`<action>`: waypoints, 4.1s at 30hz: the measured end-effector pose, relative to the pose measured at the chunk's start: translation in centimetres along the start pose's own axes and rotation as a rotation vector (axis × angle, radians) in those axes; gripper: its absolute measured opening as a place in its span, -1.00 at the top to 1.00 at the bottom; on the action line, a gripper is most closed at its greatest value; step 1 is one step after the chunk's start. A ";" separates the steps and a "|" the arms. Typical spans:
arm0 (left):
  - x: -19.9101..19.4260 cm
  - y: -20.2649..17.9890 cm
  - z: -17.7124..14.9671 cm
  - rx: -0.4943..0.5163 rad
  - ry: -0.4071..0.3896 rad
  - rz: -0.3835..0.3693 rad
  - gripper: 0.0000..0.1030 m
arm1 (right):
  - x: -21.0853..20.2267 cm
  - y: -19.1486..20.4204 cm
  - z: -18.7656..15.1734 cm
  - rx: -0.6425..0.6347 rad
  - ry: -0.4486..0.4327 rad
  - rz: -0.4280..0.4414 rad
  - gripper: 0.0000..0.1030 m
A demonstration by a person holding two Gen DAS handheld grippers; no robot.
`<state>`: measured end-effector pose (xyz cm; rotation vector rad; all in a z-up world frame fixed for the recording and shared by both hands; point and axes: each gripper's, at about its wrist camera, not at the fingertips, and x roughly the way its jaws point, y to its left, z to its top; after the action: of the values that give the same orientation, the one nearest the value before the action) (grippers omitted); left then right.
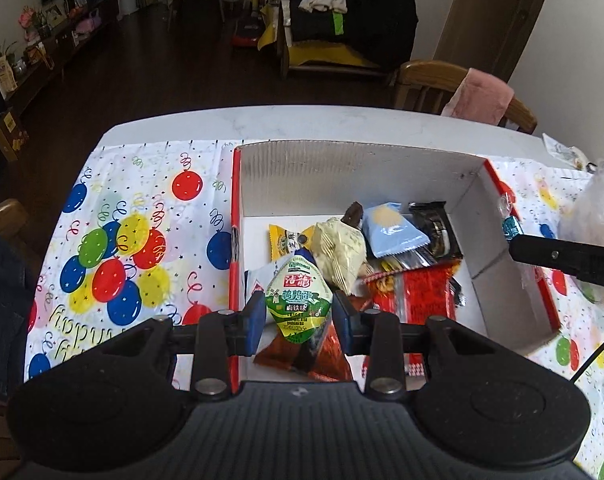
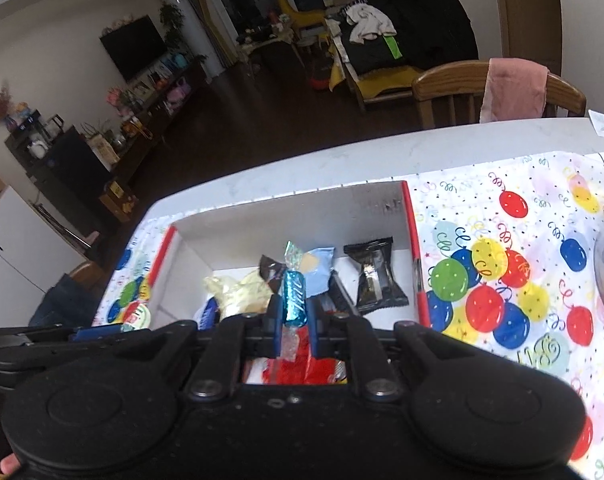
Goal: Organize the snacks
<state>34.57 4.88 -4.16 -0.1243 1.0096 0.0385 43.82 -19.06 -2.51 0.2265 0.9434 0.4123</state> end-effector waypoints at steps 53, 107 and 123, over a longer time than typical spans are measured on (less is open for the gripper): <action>3.8 -0.7 2.0 0.049 0.077 0.032 -0.11 | 4.2 0.1 0.5 -0.042 0.147 -0.020 0.31; -12.1 0.9 -8.7 0.000 -0.245 -0.074 -1.00 | -10.5 5.1 -9.3 -0.145 -0.155 0.001 -1.00; -11.9 0.8 -8.4 0.004 -0.245 -0.035 -1.00 | -10.4 5.6 -9.1 -0.159 -0.149 0.009 -1.00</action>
<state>21.12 4.95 1.45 -0.1300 0.7627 0.0186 29.56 -18.44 1.96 0.1144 0.7600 0.4697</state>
